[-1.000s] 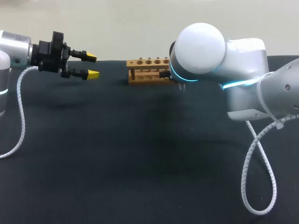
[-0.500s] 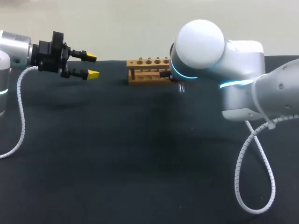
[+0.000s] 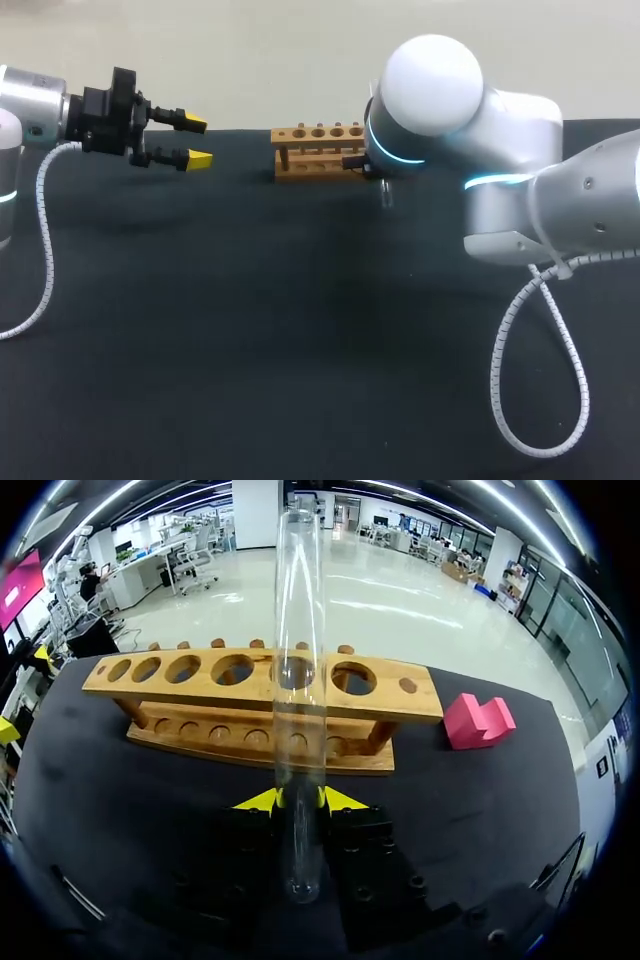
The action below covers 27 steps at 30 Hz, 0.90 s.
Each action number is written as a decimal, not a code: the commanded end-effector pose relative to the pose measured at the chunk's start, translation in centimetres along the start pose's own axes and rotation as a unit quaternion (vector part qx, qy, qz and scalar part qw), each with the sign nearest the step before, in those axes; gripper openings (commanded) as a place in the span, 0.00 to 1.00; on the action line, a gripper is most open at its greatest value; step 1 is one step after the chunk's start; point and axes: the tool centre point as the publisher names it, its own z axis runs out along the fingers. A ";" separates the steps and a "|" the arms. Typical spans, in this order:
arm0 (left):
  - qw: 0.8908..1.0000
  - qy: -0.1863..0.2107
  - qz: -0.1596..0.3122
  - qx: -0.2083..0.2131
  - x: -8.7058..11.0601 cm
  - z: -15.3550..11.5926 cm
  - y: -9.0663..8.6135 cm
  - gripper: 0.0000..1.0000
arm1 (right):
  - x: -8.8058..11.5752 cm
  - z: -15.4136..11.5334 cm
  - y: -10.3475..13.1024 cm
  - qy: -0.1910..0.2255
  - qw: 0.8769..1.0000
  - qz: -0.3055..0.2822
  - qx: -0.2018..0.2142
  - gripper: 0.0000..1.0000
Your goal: Grasp the test tube, adjust it, and insert it.
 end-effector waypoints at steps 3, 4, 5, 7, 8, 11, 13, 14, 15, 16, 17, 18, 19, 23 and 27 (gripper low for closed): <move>1.000 -0.001 0.001 0.000 0.1 0.0 0.0 1.00 | 0.0 0.5 0.1 0.007 1.000 0.002 -0.002 0.00; 1.000 -0.001 0.001 0.000 0.1 0.0 0.0 1.00 | 0.1 0.5 0.1 0.008 1.000 0.003 -0.002 0.00; 1.000 -0.001 0.001 0.000 0.1 0.0 0.0 1.00 | 0.2 0.5 0.0 0.008 1.000 0.003 -0.002 0.00; 1.000 -0.001 0.001 0.000 0.1 0.0 0.0 1.00 | 0.4 0.5 0.0 0.010 1.000 0.009 -0.002 0.00; 1.000 -0.001 0.001 0.000 0.1 0.0 0.0 1.00 | 0.5 0.5 -0.1 0.009 1.000 0.015 -0.004 0.00; 1.000 -0.001 0.001 0.000 0.1 0.0 0.0 1.00 | 0.8 0.1 -0.1 0.001 1.000 0.026 -0.008 0.00; 1.000 -0.001 0.001 0.000 0.1 0.0 0.0 1.00 | 0.9 -0.4 0.0 -0.010 0.999 0.033 -0.013 0.00; 1.000 -0.001 0.001 0.000 0.1 0.0 0.0 1.00 | 0.9 -0.7 0.0 -0.014 0.999 0.038 -0.016 0.00; 1.000 -0.001 0.001 0.000 0.1 0.0 0.0 1.00 | 0.9 -1.0 0.0 -0.020 0.999 0.044 -0.019 0.00; 1.000 -0.001 0.001 0.000 0.1 0.0 0.0 1.00 | 0.9 -1.5 0.0 -0.026 0.998 0.049 -0.022 0.00; 1.000 -0.001 0.001 0.000 0.1 0.0 0.0 1.00 | 0.9 -1.9 0.1 -0.032 0.998 0.053 -0.023 0.00; 1.000 -0.001 0.001 0.000 0.1 0.0 0.0 1.00 | 0.8 -2.4 0.2 -0.039 0.997 0.056 -0.026 0.00; 1.000 -0.001 0.001 0.000 0.1 0.0 0.0 1.00 | 0.8 -3.0 0.3 -0.049 0.997 0.060 -0.030 0.00; 1.000 -0.001 0.001 0.000 0.1 0.0 0.0 1.00 | 0.5 -5.1 0.6 -0.092 0.992 0.076 -0.045 0.00; 1.000 -0.001 0.001 0.000 0.1 0.0 0.0 1.00 | 0.4 -7.3 0.7 -0.117 0.988 0.081 -0.056 0.00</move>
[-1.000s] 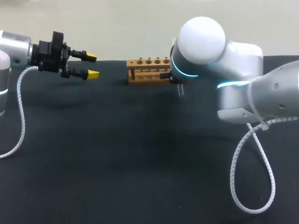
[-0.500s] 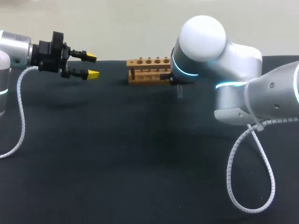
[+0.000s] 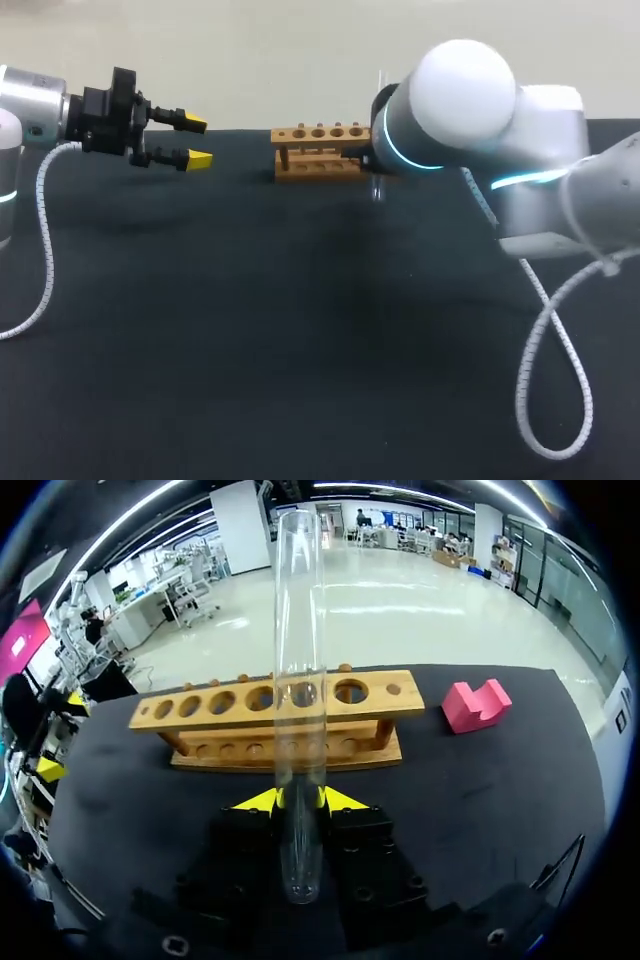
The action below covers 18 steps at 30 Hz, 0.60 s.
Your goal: Grasp the test tube, adjust it, and insert it.
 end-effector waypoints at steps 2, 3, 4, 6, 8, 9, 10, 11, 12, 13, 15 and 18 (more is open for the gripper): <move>1.000 -0.001 0.001 0.000 0.1 0.0 0.0 1.00 | 0.8 -4.1 -0.6 -0.072 0.997 0.000 -0.009 0.00; 1.000 -0.001 0.001 0.000 0.1 0.0 0.0 1.00 | 0.8 -4.4 -0.6 -0.075 0.997 0.000 -0.010 0.00; 1.000 -0.001 0.001 0.000 0.1 0.0 0.0 1.00 | 0.8 -4.9 -0.5 -0.078 0.997 -0.002 -0.012 0.00; 1.000 -0.001 0.001 0.000 0.1 0.0 0.0 1.00 | 0.9 -5.6 -0.4 -0.081 0.997 -0.003 -0.013 0.00; 1.000 -0.001 0.001 0.000 0.1 0.0 0.0 1.00 | 0.8 -6.3 -0.3 -0.084 0.996 -0.003 -0.014 0.00; 1.000 -0.001 0.001 0.000 0.1 0.0 0.0 1.00 | 0.8 -6.5 -0.4 -0.086 0.996 -0.003 -0.015 0.00; 1.000 -0.001 0.001 0.000 0.1 0.0 0.0 1.00 | 0.8 -6.8 -0.4 -0.087 0.996 -0.003 -0.016 0.00; 1.000 -0.001 0.001 0.000 0.1 0.0 0.0 1.00 | 0.8 -6.9 -0.4 -0.087 0.996 -0.002 -0.016 0.00; 1.000 -0.001 0.001 0.000 0.1 0.0 0.0 1.00 | 0.8 -7.0 -0.4 -0.087 0.996 -0.001 -0.017 0.00; 1.000 -0.001 0.001 0.000 0.1 0.0 0.0 1.00 | 0.9 -7.1 -0.5 -0.087 0.996 -0.001 -0.018 0.00; 1.000 -0.001 0.001 0.000 0.1 0.0 0.0 1.00 | 0.9 -7.3 -0.5 -0.086 0.996 0.000 -0.019 0.00; 1.000 -0.001 0.001 0.000 0.1 0.0 0.0 1.00 | 1.0 -7.5 -0.5 -0.084 0.996 -0.001 -0.021 0.00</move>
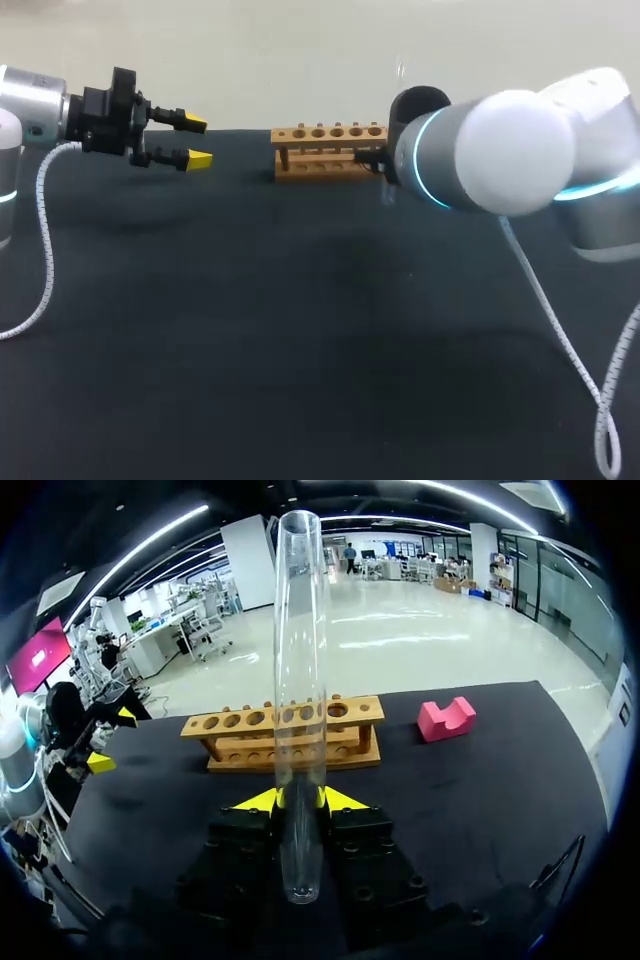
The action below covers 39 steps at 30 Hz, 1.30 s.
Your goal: Grasp the test tube, adjust it, and insert it.
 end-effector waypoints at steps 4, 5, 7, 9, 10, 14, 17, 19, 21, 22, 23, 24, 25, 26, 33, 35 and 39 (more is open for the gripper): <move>1.000 -0.001 0.001 0.000 0.1 0.0 0.0 1.00 | 0.2 -0.8 -0.2 -0.008 1.000 -0.001 -0.007 0.00; 1.000 -0.001 0.001 0.000 0.1 0.0 0.0 1.00 | 0.1 -0.9 -0.1 -0.008 1.000 0.000 -0.010 0.00; 1.000 -0.001 0.001 0.000 0.1 0.0 0.0 1.00 | 0.1 -1.0 0.0 -0.008 1.000 0.002 -0.021 0.00; 1.000 -0.001 0.001 0.000 0.1 0.0 0.0 1.00 | 0.1 -1.0 0.0 -0.008 1.000 0.002 -0.021 0.00; 1.000 -0.001 0.001 0.000 0.1 0.0 0.0 1.00 | 0.1 -1.0 0.0 -0.008 1.000 0.002 -0.021 0.00; 1.000 -0.001 0.001 0.000 0.1 0.0 0.0 1.00 | 0.1 -1.0 0.0 -0.008 1.000 0.002 -0.021 0.00; 1.000 -0.001 0.001 0.000 0.1 0.0 0.0 1.00 | 0.1 -1.0 0.0 -0.008 1.000 0.002 -0.021 0.00; 1.000 -0.001 0.001 0.000 0.1 0.0 0.0 1.00 | 0.1 -1.0 0.0 -0.008 1.000 0.002 -0.021 0.00; 1.000 -0.001 0.001 0.000 0.1 0.0 0.0 1.00 | 0.1 -1.0 0.0 -0.008 1.000 0.002 -0.021 0.00; 1.000 -0.001 0.001 0.000 0.1 0.0 0.0 1.00 | 0.1 -1.0 0.0 -0.008 1.000 0.002 -0.021 0.00; 1.000 -0.001 0.001 0.000 0.1 0.0 0.0 1.00 | 0.1 -1.0 0.0 -0.008 1.000 0.002 -0.021 0.00; 1.000 -0.001 0.001 0.000 0.1 0.0 0.0 1.00 | 0.1 -1.0 0.0 -0.008 1.000 0.002 -0.021 0.00; 1.000 -0.001 0.001 0.000 0.1 0.0 0.0 1.00 | 0.1 -1.0 0.0 -0.008 1.000 0.002 -0.021 0.00; 1.000 -0.001 0.001 0.000 0.1 0.0 0.0 1.00 | 0.1 -1.0 0.0 -0.008 1.000 0.002 -0.021 0.00; 1.000 -0.001 0.001 0.000 0.1 0.0 0.0 1.00 | 0.1 -1.0 0.0 -0.008 1.000 0.002 -0.021 0.00; 1.000 -0.001 0.001 0.000 0.1 0.0 0.0 1.00 | -0.1 -0.9 0.0 -0.011 1.000 0.006 -0.019 0.00; 1.000 -0.001 0.001 0.000 0.1 0.0 0.0 1.00 | -0.6 -0.6 0.3 -0.041 0.999 0.003 -0.016 0.00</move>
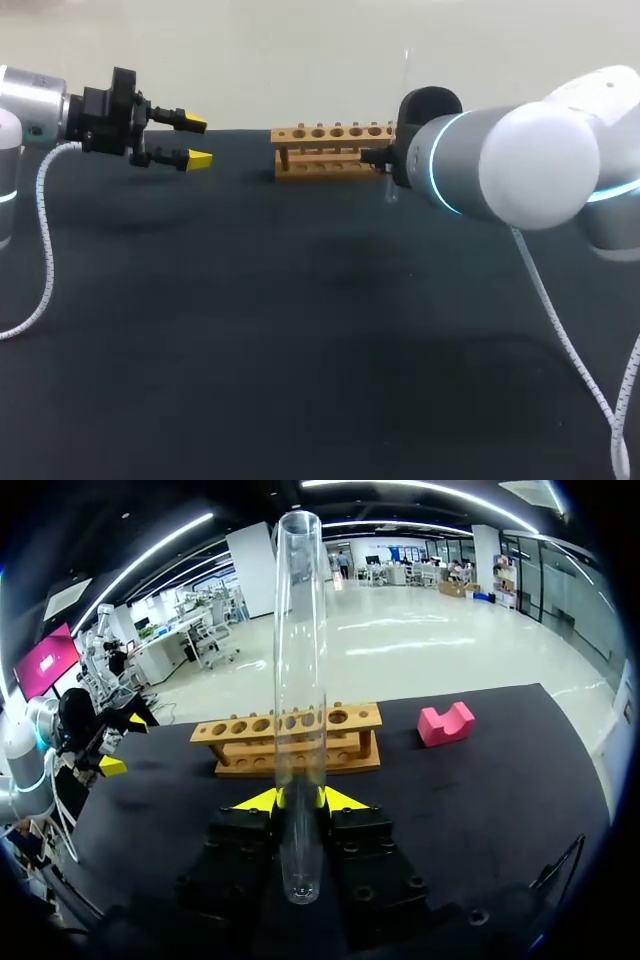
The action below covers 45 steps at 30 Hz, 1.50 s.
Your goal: Grasp the test tube, adjust it, and insert it.
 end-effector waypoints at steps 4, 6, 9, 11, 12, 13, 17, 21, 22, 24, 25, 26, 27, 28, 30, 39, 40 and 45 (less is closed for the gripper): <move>1.000 -0.001 0.001 -0.001 0.1 0.0 0.0 1.00 | -0.7 0.7 0.7 -0.056 0.998 0.000 0.000 0.00; 1.000 -0.001 0.001 -0.001 0.1 0.0 0.0 1.00 | -1.1 1.0 0.8 -0.077 0.997 -0.003 0.005 0.00; 1.000 -0.001 0.001 -0.001 0.1 0.0 0.0 1.00 | -1.8 1.5 0.8 -0.103 0.994 -0.014 0.012 0.00; 1.000 -0.001 0.001 -0.001 0.1 0.0 0.0 1.00 | -2.1 1.8 0.9 -0.114 0.993 -0.022 0.015 0.00; 1.000 -0.001 0.001 -0.001 0.1 0.0 0.0 1.00 | -2.3 2.0 0.9 -0.122 0.992 -0.025 0.017 0.00; 1.000 -0.001 0.001 -0.001 0.1 0.0 0.0 1.00 | -2.5 2.2 0.9 -0.129 0.991 -0.027 0.017 0.00; 1.000 -0.001 0.001 -0.001 0.1 0.0 0.0 1.00 | -3.5 3.2 1.0 -0.160 0.986 -0.041 0.024 0.00; 1.000 -0.001 0.001 -0.001 0.1 0.0 0.0 1.00 | -4.5 4.0 1.1 -0.190 0.980 -0.046 0.032 0.00; 1.000 -0.001 0.001 -0.001 0.1 0.0 0.0 1.00 | -4.9 4.3 1.1 -0.200 0.978 -0.046 0.034 0.00; 1.000 -0.001 0.001 -0.001 0.1 0.0 0.0 1.00 | -5.4 4.5 1.1 -0.212 0.976 -0.045 0.035 0.00; 1.000 -0.001 0.001 -0.001 0.1 0.0 0.0 1.00 | -5.7 4.7 1.2 -0.221 0.974 -0.044 0.035 0.00; 1.000 -0.001 0.001 -0.001 0.1 0.0 0.0 1.00 | -6.0 4.9 1.2 -0.227 0.972 -0.043 0.035 0.00; 1.000 -0.001 0.001 -0.001 0.1 0.0 0.0 1.00 | -6.2 5.0 1.3 -0.232 0.971 -0.043 0.035 0.00; 1.000 -0.001 0.001 -0.001 0.1 0.0 0.0 1.00 | -6.5 5.1 1.3 -0.237 0.970 -0.042 0.034 0.00; 1.000 -0.001 0.001 -0.001 0.1 0.0 0.0 1.00 | -6.9 5.4 1.3 -0.246 0.968 -0.040 0.034 0.00; 1.000 -0.001 0.001 -0.001 0.1 0.0 0.0 1.00 | -8.2 6.7 1.4 -0.267 0.962 -0.046 0.037 0.00; 1.000 -0.001 0.001 -0.001 0.1 0.0 0.0 1.00 | -8.3 6.9 1.3 -0.269 0.961 -0.048 0.039 0.00; 1.000 -0.001 0.001 -0.001 0.1 0.0 0.0 1.00 | -9.0 7.7 1.1 -0.276 0.959 -0.055 0.040 0.00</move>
